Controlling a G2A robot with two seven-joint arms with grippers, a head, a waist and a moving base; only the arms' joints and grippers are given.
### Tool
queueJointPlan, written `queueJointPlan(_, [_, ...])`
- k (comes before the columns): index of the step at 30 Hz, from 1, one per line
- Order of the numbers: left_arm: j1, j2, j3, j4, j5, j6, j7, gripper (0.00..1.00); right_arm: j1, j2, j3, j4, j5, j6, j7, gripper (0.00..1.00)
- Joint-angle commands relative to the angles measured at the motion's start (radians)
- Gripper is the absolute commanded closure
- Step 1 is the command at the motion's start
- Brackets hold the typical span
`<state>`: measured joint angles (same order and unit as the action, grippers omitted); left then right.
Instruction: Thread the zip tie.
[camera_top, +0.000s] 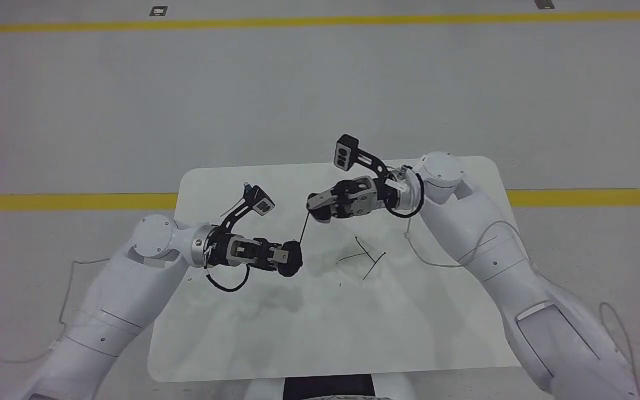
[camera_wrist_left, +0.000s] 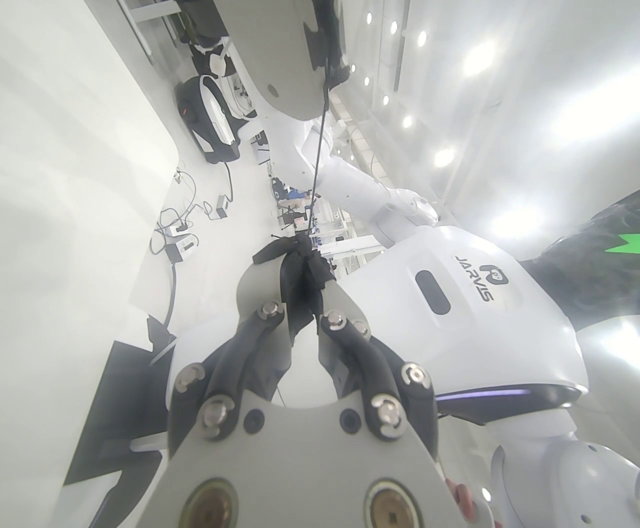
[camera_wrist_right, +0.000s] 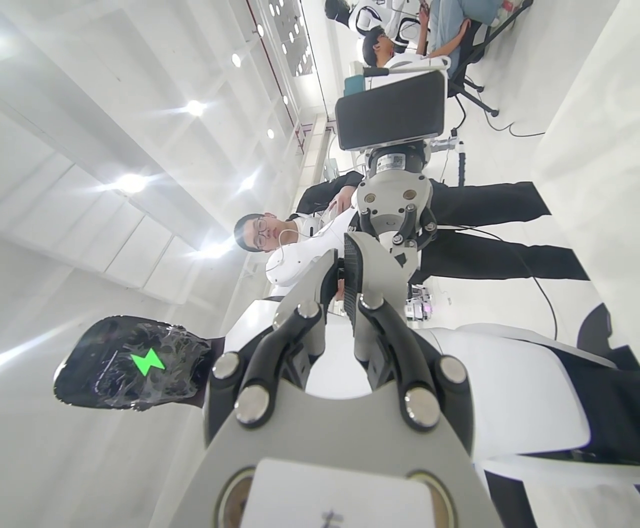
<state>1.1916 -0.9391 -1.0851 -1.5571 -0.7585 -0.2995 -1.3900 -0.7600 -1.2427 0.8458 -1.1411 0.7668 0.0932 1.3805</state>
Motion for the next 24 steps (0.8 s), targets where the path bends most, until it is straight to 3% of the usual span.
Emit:
queueJointPlan(1, [0.000, 0.000, 0.000, 0.000, 0.000, 0.000, 0.000, 0.00, -0.003, 0.001, 0.006, -0.002, -0.003, -0.001, -0.001, 1.00])
queueJointPlan(6, [0.000, 0.000, 0.000, 0.000, 0.000, 0.000, 0.000, 0.00, -0.018, 0.006, 0.024, -0.007, -0.016, -0.010, -0.025, 1.00])
queueJointPlan(9, [0.004, -0.001, -0.001, -0.013, 0.010, -0.002, 0.042, 0.00, -0.033, 0.009, 0.041, -0.009, -0.015, -0.016, -0.046, 1.00])
queueJointPlan(15, [0.016, 0.005, -0.044, -0.018, 0.002, -0.041, 0.069, 0.00, -0.066, 0.019, 0.089, -0.019, -0.009, -0.022, -0.122, 1.00])
queueJointPlan(19, [0.040, 0.003, -0.094, -0.037, 0.027, -0.041, 0.151, 0.00, -0.094, 0.026, 0.122, -0.037, -0.018, -0.019, -0.205, 1.00])
queueJointPlan(24, [0.072, -0.014, -0.134, -0.069, 0.054, -0.041, 0.236, 0.00, -0.136, 0.029, 0.139, -0.083, -0.028, -0.010, -0.302, 1.00])
